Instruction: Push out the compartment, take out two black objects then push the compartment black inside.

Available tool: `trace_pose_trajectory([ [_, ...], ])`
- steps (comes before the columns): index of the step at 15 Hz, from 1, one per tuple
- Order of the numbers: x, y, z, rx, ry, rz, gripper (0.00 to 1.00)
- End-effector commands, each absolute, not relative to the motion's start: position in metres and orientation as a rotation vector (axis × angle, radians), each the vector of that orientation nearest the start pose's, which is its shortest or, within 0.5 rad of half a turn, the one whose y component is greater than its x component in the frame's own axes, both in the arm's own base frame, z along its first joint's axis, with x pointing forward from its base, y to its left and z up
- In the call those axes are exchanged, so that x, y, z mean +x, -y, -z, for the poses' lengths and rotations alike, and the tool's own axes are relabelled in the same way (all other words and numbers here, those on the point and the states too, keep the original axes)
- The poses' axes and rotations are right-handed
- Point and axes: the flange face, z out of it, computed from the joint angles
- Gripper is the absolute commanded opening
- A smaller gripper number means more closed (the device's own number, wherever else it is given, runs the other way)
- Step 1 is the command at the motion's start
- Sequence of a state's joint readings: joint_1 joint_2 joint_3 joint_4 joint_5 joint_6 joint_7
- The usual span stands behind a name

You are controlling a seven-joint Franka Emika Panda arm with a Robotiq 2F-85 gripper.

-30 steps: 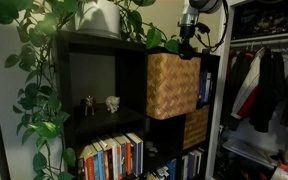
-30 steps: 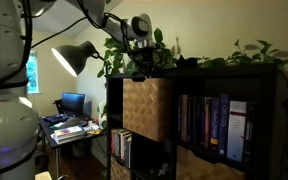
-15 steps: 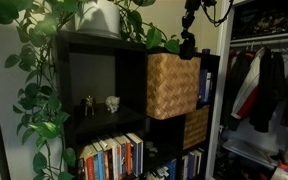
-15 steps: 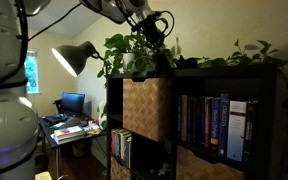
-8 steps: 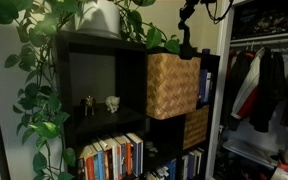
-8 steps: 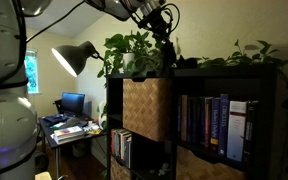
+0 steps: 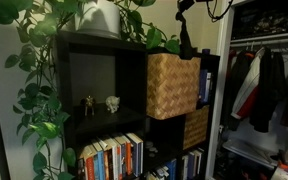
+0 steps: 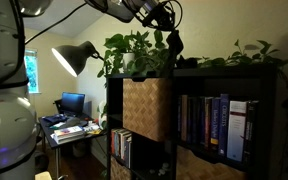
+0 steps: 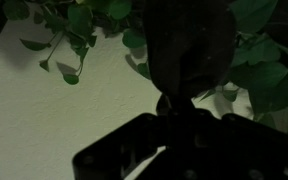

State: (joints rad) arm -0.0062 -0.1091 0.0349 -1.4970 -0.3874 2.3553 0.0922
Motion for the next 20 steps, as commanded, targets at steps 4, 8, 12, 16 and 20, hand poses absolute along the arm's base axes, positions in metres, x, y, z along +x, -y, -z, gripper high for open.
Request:
trace_pose_trajectory([
  [4,0.534,-0.013,-0.811,-3.132,0.070,1.401,0.03],
  [8,0.585,0.017,-0.707,-3.094,-0.026,1.215,0.03],
  [12,0.614,0.027,-0.646,-3.126,-0.039,1.087,0.03],
  [16,0.609,0.010,-0.661,-3.115,0.039,1.151,0.03],
  [20,0.598,-0.010,-0.682,-3.129,0.126,1.094,0.43],
])
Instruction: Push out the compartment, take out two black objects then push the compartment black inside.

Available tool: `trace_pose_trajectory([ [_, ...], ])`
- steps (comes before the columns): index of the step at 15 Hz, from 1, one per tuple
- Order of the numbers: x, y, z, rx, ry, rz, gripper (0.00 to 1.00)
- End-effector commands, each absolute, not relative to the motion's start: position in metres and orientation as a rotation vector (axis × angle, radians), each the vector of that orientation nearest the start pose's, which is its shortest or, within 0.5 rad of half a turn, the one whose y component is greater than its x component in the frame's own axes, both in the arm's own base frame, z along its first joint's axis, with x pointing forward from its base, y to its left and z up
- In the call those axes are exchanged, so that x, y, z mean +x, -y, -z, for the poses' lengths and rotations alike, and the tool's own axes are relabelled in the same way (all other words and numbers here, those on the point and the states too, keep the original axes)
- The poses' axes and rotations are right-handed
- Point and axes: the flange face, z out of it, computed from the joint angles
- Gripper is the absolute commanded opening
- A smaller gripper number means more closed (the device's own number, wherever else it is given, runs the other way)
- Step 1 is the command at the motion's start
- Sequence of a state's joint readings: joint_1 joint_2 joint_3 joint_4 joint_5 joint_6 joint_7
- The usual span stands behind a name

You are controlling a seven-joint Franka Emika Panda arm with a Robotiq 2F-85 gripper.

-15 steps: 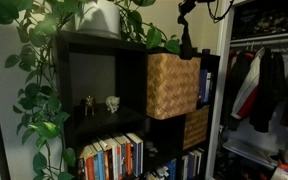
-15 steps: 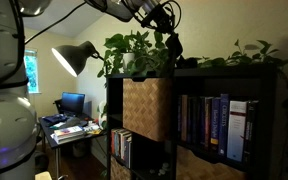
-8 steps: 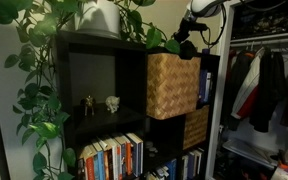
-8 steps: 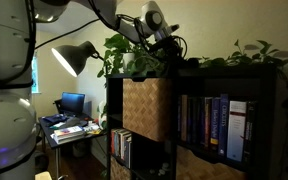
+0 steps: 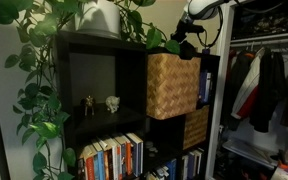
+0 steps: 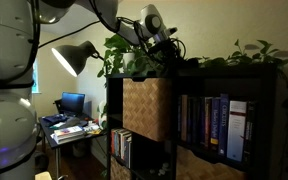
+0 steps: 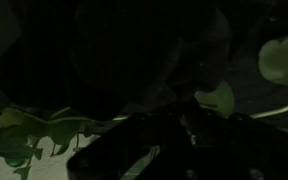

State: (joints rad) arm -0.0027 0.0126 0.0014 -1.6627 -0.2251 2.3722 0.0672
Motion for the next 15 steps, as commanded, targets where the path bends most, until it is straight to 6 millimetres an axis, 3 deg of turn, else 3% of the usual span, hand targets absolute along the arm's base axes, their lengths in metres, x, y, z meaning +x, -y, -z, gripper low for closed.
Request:
trace_pose_trajectory([
  [1,0.596,-0.014,-0.686,-3.134,0.150,1.080,0.48],
  [9,0.578,-0.027,-0.722,-3.226,0.191,0.978,0.99],
  [15,0.555,-0.040,-0.733,-3.281,0.243,0.812,1.00],
])
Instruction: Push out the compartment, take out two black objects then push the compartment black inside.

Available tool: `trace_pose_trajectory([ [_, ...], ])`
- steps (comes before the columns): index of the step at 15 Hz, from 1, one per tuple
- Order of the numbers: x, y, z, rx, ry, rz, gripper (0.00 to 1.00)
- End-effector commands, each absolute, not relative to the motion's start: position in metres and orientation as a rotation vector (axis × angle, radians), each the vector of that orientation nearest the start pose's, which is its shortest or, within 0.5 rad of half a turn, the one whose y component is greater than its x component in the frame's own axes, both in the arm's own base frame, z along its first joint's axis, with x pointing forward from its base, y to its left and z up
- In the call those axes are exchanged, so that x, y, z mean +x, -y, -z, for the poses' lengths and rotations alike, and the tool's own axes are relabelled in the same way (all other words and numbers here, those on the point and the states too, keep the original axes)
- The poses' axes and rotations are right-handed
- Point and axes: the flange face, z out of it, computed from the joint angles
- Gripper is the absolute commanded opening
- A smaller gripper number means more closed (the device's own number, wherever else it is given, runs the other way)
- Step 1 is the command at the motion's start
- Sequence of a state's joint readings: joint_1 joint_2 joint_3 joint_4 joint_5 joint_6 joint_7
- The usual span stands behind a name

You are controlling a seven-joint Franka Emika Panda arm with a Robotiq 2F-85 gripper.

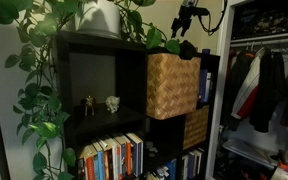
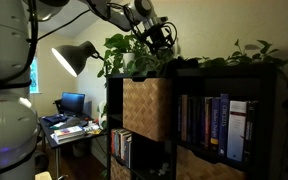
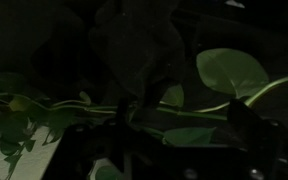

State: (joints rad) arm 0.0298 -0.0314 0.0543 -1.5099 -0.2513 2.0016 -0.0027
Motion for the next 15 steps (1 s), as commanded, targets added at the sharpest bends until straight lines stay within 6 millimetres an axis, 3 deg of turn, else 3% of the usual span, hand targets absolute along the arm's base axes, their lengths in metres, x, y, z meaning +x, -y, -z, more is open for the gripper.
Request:
trace_pose_trajectory([
  [1,0.549,-0.042,-0.734,-3.289,0.242,0.787,1.00],
  [7,0.521,-0.033,-0.727,-3.310,0.179,0.695,1.00],
  [15,0.500,-0.001,-0.677,-3.269,0.023,0.619,1.00],
])
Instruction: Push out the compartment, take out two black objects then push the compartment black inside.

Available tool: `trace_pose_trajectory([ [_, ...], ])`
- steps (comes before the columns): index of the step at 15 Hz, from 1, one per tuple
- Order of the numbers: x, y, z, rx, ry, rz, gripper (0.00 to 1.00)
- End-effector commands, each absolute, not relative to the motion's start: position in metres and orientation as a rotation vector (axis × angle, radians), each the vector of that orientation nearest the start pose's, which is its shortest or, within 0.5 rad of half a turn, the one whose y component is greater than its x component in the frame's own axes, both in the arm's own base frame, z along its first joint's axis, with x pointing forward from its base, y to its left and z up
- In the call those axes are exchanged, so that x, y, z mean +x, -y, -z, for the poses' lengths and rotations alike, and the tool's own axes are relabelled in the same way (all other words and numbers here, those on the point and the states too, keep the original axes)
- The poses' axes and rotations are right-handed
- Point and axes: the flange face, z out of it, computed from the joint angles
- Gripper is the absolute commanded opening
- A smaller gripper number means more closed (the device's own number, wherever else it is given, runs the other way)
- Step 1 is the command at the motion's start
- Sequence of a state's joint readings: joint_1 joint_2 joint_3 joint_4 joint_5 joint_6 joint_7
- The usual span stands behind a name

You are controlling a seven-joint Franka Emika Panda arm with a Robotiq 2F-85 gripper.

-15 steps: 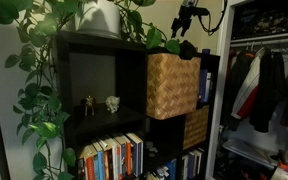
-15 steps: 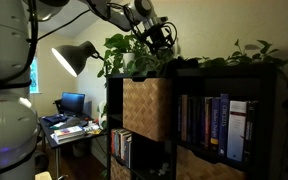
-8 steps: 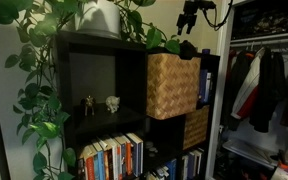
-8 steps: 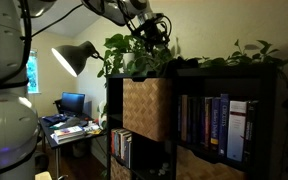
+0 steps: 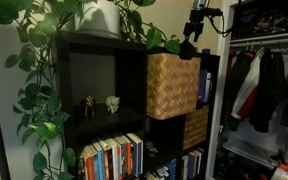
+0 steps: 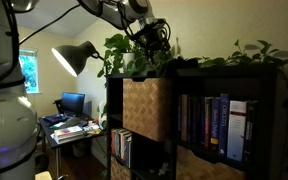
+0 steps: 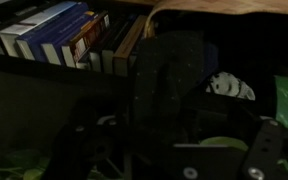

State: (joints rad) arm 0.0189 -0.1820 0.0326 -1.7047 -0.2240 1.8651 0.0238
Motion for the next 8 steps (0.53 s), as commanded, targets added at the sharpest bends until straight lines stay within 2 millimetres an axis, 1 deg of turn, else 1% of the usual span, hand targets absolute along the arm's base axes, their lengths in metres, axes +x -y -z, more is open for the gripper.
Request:
trace_pose_trajectory([
  [1,0.497,0.003,-0.673,-3.253,0.020,0.655,1.00],
  [4,0.490,0.009,-0.662,-3.182,-0.018,0.774,1.00],
  [8,0.483,0.012,-0.641,-3.131,-0.061,0.854,1.00],
])
